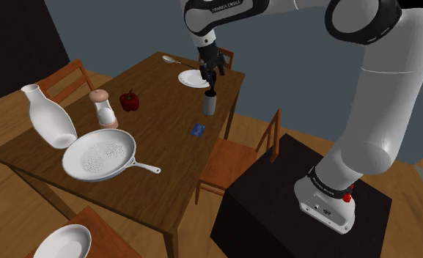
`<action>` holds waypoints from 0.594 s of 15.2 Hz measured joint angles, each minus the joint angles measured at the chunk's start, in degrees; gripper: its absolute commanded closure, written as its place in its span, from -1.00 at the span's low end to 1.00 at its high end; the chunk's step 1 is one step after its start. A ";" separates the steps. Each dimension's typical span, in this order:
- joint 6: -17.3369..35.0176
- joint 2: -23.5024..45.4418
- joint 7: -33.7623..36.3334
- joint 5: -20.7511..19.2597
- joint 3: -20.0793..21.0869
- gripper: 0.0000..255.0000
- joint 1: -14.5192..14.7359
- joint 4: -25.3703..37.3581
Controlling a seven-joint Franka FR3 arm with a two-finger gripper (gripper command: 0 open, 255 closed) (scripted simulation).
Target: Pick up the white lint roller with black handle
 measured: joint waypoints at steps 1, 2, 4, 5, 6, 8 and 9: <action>-0.97 2.80 0.14 -0.74 -0.10 -1.00 0.40 2.81; -1.80 5.43 -0.01 -1.52 -0.34 -1.00 0.62 5.37; -3.66 11.35 -0.63 -3.06 -0.98 -1.00 0.98 11.48; -4.36 13.31 -0.61 -3.55 -1.14 -1.00 1.31 13.37; -4.26 14.72 -0.50 -3.82 -1.24 -1.00 1.47 14.31; -3.62 16.15 -0.28 -4.03 -1.32 -1.00 1.58 14.78; -3.11 16.50 -0.12 -4.08 -1.33 -1.00 1.58 14.56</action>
